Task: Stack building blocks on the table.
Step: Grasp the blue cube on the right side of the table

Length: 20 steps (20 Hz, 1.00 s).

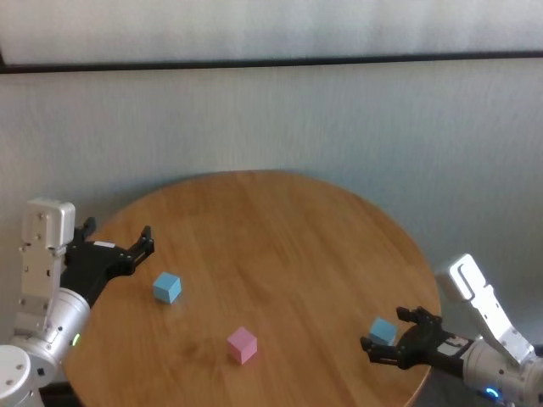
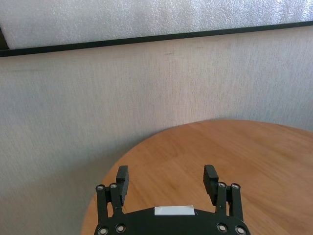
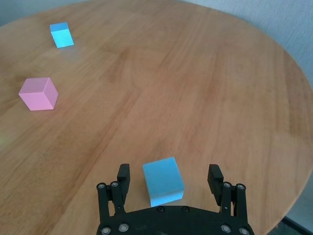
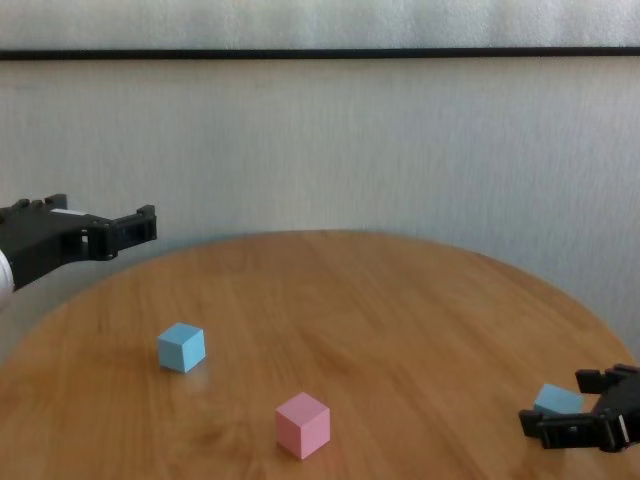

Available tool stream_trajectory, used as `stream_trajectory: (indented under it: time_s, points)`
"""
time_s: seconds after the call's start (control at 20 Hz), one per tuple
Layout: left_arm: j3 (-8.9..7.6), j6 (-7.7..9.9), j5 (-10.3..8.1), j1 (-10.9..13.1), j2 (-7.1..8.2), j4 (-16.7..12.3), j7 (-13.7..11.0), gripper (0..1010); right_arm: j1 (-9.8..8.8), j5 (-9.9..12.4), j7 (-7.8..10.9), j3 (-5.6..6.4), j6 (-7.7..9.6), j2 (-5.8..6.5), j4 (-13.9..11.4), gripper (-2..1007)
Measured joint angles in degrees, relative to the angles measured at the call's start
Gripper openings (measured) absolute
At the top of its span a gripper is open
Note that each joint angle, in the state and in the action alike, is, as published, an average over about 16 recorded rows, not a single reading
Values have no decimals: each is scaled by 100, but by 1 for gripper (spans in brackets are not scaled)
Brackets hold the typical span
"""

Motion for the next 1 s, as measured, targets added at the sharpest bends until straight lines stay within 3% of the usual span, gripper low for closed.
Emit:
stream_trajectory:
  time_s: [0.45, 1.0]
  points:
    - [0, 0, 0, 0, 0, 0, 0, 1000, 135, -137, 95, -8, 67, -122, 198, 1004]
    - [0, 0, 0, 0, 0, 0, 0, 1000, 157, -192, 114, -5, 70, -141, 225, 958]
